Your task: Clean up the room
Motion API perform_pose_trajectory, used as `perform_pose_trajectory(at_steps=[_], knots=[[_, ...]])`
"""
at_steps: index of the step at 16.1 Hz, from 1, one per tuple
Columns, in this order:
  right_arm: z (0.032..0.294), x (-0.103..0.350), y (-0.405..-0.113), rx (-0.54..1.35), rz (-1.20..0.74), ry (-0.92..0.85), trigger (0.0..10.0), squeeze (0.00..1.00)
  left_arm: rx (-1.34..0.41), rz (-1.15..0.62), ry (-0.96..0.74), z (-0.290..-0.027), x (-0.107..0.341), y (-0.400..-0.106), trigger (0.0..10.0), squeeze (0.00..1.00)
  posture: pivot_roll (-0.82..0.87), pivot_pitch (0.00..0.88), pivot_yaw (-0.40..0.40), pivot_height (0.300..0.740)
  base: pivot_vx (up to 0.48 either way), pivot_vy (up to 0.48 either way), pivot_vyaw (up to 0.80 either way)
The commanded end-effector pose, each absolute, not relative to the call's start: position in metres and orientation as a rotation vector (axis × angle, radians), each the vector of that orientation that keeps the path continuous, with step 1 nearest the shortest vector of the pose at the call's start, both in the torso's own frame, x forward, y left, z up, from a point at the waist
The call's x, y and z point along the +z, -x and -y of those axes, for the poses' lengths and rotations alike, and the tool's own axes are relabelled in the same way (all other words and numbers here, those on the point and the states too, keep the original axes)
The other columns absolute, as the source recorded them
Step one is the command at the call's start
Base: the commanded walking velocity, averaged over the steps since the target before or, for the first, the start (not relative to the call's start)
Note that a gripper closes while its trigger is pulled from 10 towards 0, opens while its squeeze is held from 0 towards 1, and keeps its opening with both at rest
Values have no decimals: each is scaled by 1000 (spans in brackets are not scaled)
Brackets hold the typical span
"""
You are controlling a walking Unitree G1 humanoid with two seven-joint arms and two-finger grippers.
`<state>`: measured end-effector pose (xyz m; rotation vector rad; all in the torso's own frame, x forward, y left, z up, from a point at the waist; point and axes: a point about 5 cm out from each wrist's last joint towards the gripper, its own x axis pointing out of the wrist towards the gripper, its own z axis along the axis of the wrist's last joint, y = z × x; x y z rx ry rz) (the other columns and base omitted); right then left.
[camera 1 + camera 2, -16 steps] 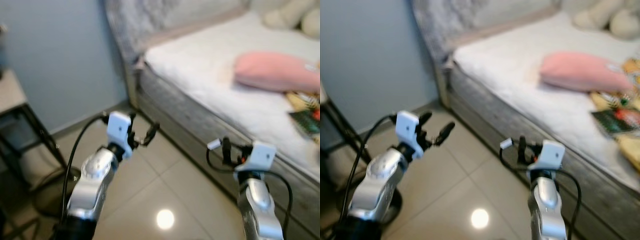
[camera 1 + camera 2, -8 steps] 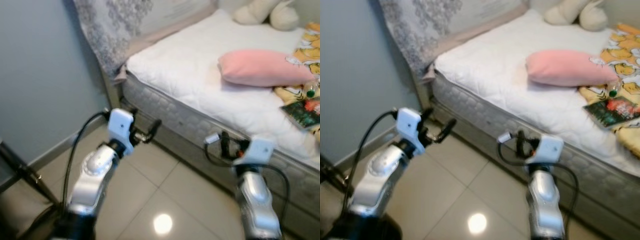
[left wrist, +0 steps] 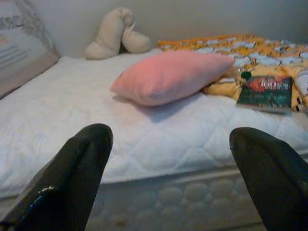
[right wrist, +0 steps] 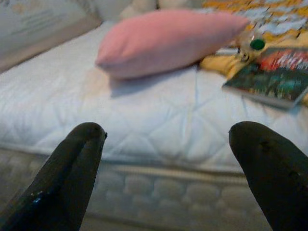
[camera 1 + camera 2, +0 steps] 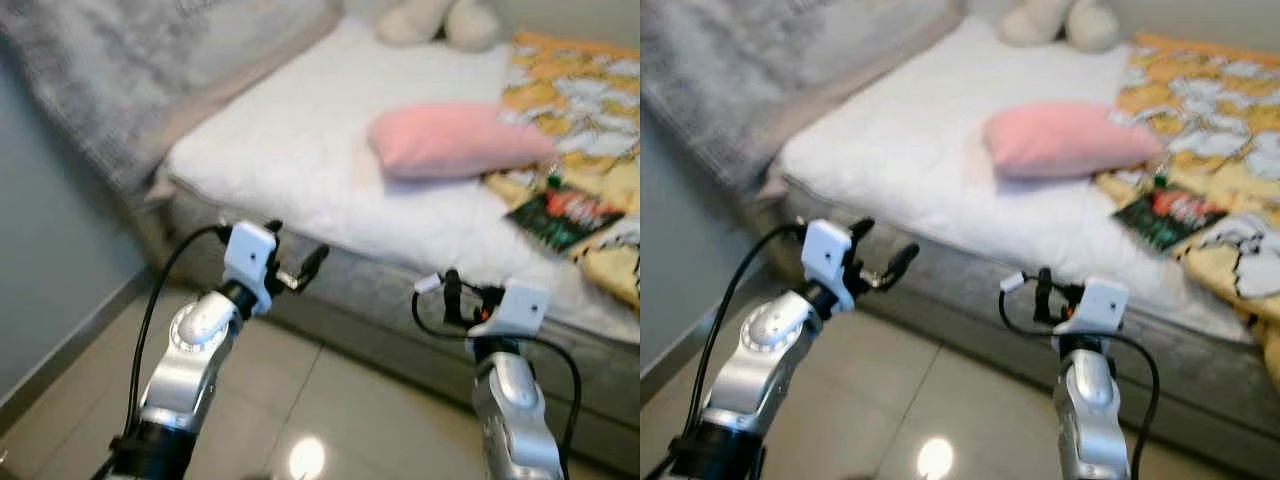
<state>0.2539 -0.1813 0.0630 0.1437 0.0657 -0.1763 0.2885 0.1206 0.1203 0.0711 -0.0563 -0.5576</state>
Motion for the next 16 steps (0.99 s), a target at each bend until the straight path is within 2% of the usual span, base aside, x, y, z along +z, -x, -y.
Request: perform_pose_trajectory(at_steps=[1,4,7,10,12,14,16], knots=[[176,64,-254,-165,-59,-147,10000,0,-526,40,-65,-127,120,-291,10000,0,-82,0,50,740,0,0,-600],[181,76,-255,-194,3,-105,10000,0,-358,-18,-73,-140,114,-299,10000,0,-84,0,49,731,0,0,0],[189,87,-252,-213,51,-85,10000,0,-98,-80,217,-173,107,-299,10000,0,-92,0,43,731,0,0,0],[194,83,-250,-238,33,-93,10000,0,-176,-31,123,-163,114,-299,10000,0,-90,0,39,731,0,0,0],[192,84,-252,-227,35,-85,10000,0,-259,21,44,-153,122,-301,10000,0,-89,0,38,731,480,0,0],[191,84,-254,-212,36,-69,10000,0,-292,26,35,-151,126,-302,10000,0,-91,0,40,731,480,0,0],[190,82,-254,-214,19,-79,10000,0,-331,32,18,-146,125,-301,10000,0,-92,0,42,731,480,0,-606]])
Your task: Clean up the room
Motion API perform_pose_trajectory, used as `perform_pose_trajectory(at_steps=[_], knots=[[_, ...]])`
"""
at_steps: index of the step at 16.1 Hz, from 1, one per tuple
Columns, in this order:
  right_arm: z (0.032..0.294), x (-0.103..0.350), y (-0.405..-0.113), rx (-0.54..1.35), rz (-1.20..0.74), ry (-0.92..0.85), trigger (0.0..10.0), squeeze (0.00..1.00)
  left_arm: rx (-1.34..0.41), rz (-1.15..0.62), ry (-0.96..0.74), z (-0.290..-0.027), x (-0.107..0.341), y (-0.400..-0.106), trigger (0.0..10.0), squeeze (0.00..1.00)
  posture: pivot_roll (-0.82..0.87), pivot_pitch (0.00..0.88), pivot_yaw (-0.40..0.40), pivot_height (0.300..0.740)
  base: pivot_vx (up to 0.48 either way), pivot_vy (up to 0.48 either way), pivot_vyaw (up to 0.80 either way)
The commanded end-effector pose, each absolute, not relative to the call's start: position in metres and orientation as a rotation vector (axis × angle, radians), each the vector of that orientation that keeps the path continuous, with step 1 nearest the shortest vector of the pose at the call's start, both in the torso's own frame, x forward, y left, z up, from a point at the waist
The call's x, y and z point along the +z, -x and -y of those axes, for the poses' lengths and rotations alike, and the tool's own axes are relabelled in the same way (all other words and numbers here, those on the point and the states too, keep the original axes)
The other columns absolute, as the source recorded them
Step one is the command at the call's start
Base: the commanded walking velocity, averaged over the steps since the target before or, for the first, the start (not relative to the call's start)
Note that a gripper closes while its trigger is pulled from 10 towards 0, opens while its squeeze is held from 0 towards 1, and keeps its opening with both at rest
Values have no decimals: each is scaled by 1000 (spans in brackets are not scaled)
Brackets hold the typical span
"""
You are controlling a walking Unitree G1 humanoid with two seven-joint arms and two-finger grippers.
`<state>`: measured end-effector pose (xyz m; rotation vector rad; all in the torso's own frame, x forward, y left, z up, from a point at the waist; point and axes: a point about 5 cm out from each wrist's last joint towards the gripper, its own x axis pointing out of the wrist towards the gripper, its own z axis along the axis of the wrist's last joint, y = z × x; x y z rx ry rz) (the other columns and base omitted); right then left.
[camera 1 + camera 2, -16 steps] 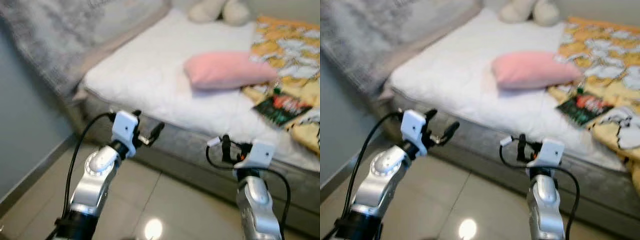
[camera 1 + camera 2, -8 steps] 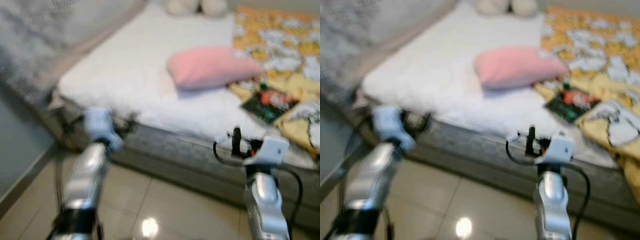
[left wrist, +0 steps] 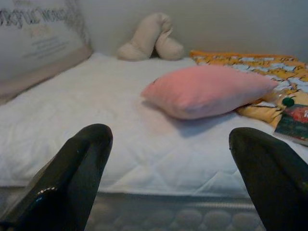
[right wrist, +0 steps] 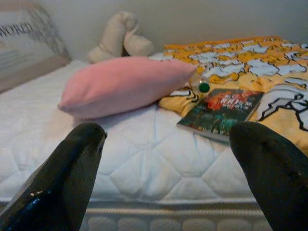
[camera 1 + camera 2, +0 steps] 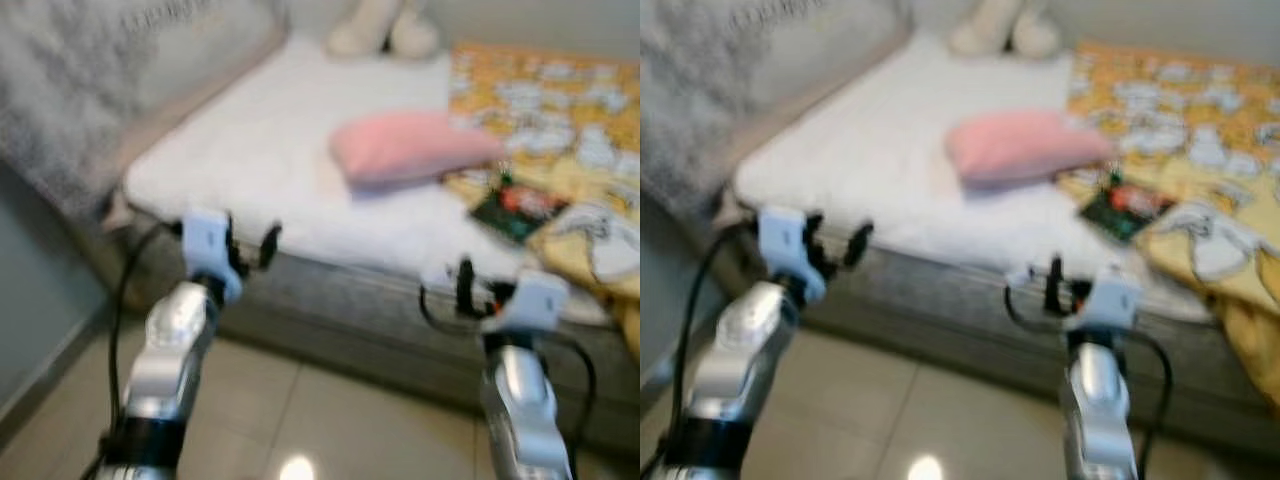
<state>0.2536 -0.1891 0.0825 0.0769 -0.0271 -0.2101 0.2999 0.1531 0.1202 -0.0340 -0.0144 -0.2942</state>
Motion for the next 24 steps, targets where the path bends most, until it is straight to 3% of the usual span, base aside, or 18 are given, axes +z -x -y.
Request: perform_pose_trajectory(at_steps=[1,3,17,21,24], knots=[[190,81,-254,-215,17,-77,10000,0,-342,34,16,-144,125,-300,10000,0,-93,0,44,731,480,0,-750],[189,80,-253,-218,17,-77,10000,0,-351,36,13,-142,124,-300,10000,0,-94,0,46,731,480,0,-750],[182,78,-262,-196,2,-82,10000,0,-359,74,3,-140,134,-308,10000,0,-83,0,53,731,480,0,0],[171,97,-267,-124,64,-69,10000,0,-274,73,6,-151,136,-315,10000,0,-89,0,53,731,465,0,0],[179,109,-271,-175,96,-87,10000,0,-357,58,-31,-130,142,-325,10000,0,-86,0,44,731,411,0,0]])
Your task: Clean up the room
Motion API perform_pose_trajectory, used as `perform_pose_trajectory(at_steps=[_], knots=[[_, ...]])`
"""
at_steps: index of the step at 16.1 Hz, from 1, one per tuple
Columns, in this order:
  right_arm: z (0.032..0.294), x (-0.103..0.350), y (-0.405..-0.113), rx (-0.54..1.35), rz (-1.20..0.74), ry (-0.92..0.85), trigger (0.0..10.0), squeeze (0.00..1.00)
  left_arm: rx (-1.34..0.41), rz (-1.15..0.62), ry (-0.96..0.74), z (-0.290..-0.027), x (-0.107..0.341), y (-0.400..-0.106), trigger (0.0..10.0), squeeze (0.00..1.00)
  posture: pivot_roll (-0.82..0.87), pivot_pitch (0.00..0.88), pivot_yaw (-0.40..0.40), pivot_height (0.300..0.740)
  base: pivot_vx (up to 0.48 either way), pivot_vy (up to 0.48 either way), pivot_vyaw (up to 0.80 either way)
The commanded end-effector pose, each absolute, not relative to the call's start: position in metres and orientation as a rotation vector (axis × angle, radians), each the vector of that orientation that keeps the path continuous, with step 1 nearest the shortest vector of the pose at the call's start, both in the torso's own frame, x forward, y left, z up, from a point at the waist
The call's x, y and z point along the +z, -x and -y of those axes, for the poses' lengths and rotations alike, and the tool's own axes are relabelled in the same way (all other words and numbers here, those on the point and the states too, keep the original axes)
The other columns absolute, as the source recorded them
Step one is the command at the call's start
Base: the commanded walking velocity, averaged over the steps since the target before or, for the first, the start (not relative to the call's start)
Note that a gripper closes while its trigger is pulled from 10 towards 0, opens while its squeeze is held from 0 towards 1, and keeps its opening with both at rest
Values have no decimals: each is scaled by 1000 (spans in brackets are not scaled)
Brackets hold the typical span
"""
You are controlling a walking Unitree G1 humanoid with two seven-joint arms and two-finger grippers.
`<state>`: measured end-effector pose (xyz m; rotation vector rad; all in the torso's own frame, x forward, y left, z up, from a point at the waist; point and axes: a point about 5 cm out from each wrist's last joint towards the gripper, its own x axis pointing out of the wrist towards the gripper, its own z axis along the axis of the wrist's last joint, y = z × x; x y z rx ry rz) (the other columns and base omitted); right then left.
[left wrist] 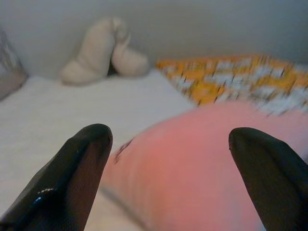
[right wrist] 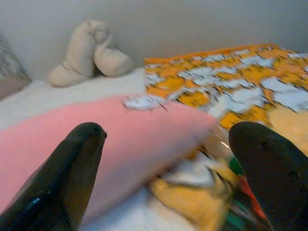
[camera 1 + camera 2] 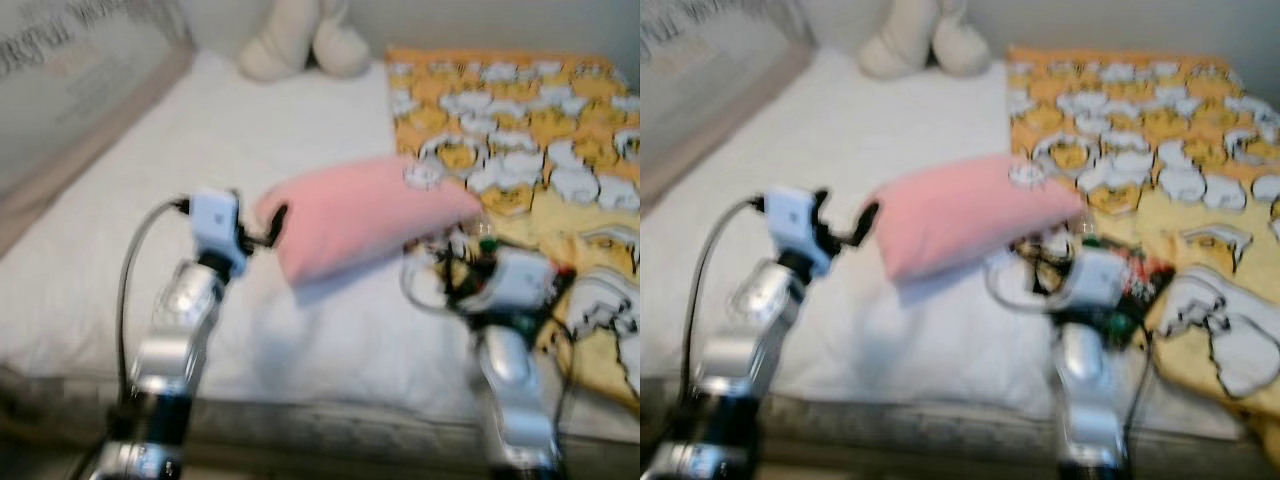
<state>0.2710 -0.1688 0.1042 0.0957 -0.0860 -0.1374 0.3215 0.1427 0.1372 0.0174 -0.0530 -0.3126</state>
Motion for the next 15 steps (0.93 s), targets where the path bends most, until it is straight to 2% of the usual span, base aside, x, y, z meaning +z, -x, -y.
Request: perform_pose_trajectory(at_steps=[1,3,4,6,10,11,14,15], knots=[[181,110,-271,-185,99,-84,10000,0,-364,49,-37,-128,143,-327,10000,0,-86,0,44,731,345,0,0],[186,110,-267,-209,85,-50,10000,0,-350,-61,-15,-125,139,-341,10000,0,-96,0,49,731,0,0,0],[189,109,-258,-206,68,-41,10000,0,-258,-234,41,-134,126,-360,10000,0,-123,0,57,731,0,0,0],[190,110,-244,-186,60,-37,10000,0,-157,-304,87,-147,120,-371,10000,0,-167,0,59,731,0,0,0],[201,105,-205,-156,-10,-31,10000,0,-40,-316,223,-163,125,-387,10000,0,-262,65,59,731,0,0,0],[202,105,-196,-157,-25,-29,10000,0,-15,-318,311,-164,126,-390,10000,0,-280,75,60,731,0,0,0],[184,105,-184,-95,-57,-55,10000,0,10,-295,525,-162,128,-393,10000,0,-314,83,61,731,0,0,0],[179,104,-180,-76,-69,-67,10000,0,21,-296,547,-161,125,-392,10000,0,-318,88,57,731,0,0,0]])
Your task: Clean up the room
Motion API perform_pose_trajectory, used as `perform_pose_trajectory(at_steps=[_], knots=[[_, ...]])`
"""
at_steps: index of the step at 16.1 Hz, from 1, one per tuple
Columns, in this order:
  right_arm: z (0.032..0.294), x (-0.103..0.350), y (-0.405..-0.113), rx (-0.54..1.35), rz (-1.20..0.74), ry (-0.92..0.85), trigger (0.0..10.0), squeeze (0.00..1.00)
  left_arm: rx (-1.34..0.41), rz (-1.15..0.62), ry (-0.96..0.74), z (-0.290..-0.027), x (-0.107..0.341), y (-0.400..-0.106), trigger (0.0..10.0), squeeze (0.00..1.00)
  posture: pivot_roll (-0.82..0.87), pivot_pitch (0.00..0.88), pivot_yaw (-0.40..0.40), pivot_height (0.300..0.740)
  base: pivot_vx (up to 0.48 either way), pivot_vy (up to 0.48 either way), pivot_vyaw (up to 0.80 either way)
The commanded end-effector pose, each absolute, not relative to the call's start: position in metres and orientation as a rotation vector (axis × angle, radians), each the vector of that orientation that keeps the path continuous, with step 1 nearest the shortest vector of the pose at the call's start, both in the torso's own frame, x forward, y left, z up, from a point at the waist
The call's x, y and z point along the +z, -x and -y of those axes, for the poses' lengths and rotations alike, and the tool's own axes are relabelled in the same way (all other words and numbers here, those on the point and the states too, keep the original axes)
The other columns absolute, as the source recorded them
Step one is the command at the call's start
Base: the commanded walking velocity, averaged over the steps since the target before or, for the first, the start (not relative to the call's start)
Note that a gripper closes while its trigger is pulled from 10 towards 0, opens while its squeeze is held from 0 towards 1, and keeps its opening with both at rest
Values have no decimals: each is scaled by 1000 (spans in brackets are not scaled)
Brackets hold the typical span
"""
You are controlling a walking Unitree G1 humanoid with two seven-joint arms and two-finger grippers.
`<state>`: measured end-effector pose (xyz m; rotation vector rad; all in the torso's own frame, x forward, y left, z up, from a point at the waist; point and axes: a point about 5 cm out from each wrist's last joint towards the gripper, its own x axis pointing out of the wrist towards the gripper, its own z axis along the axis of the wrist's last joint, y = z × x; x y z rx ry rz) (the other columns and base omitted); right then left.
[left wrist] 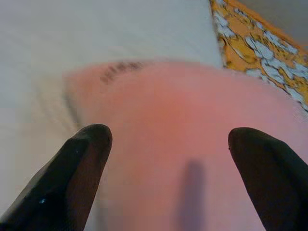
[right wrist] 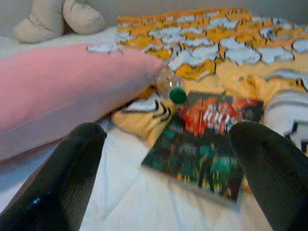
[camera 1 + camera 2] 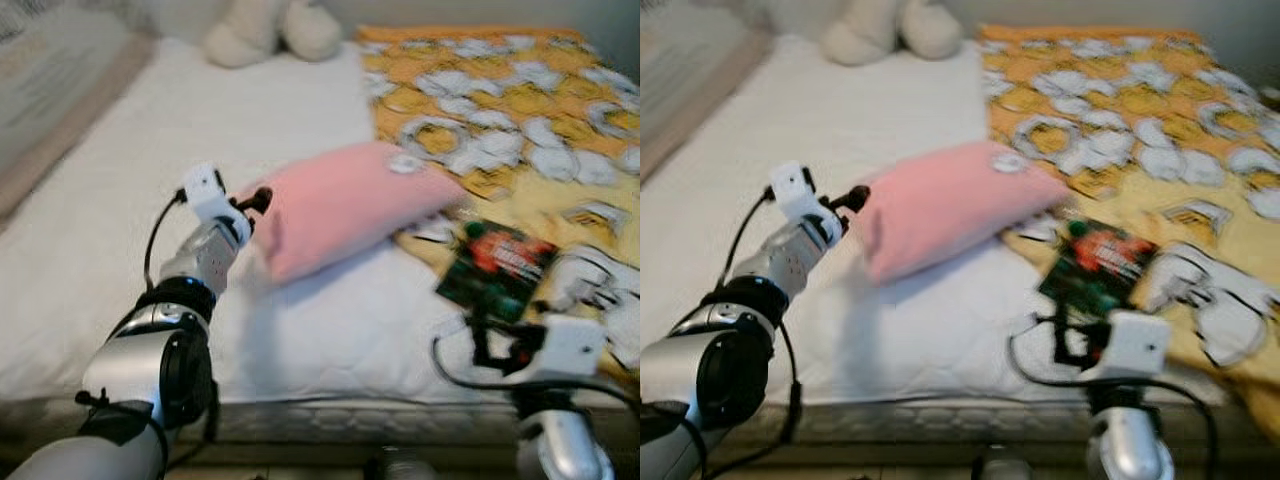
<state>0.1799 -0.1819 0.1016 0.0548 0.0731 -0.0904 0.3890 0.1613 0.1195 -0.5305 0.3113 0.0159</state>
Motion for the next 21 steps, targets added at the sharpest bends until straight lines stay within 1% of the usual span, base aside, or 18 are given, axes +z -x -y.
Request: perform_pose_trajectory(at_steps=[1,2,4,5,7,10,11,12,13,14,15,17,18,20,21], knots=[[177,104,-179,-70,-76,-71,10000,0,23,-297,550,-160,125,-392,10000,0,-318,88,57,731,0,0,0],[172,103,-174,-58,-96,-86,10000,0,34,-306,531,-157,120,-390,10000,0,-327,99,50,731,0,0,0],[169,105,-168,-51,-113,-90,10000,0,55,-328,463,-154,112,-387,10000,0,-333,125,35,731,0,0,0],[170,105,-165,-52,-127,-91,10000,0,65,-357,372,-151,104,-383,10000,0,-320,147,21,731,0,0,0],[168,103,-161,-35,-152,-92,10000,0,74,-399,303,-149,92,-377,10000,0,-315,165,17,731,0,0,0],[165,103,-162,-29,-164,-96,10000,0,101,-432,424,-143,86,-374,10000,0,-306,173,8,731,0,0,0],[163,104,-163,-24,-166,-100,10000,0,64,-457,487,-136,83,-372,10000,0,-300,173,7,731,0,0,0],[162,103,-164,-20,-168,-101,10000,0,22,-450,562,-129,85,-373,0,0,-295,172,6,731,0,0,0],[162,103,-165,-18,-169,-102,10000,0,-10,-421,618,-125,91,-376,0,0,-294,171,5,731,0,0,0],[162,103,-166,-16,-169,-102,10000,0,-21,-412,636,-123,95,-378,0,0,-287,167,6,731,0,0,0],[162,103,-168,-15,-169,-102,10000,0,-29,-407,645,-122,97,-380,0,0,-285,165,7,731,0,0,0],[161,103,-171,-12,-167,-104,10000,0,-108,-396,640,-114,104,-382,0,0,-285,161,10,731,0,0,0],[160,102,-172,-13,-168,-105,10000,0,-135,-415,637,-112,100,-379,0,0,-278,159,14,731,0,0,0],[161,98,-171,-17,-184,-110,10000,0,-142,-429,727,-112,94,-376,0,0,-267,157,14,731,0,0,0],[161,97,-170,-18,-186,-111,10000,0,-140,-428,740,-112,93,-375,0,0,-267,157,14,731,0,0,0]])
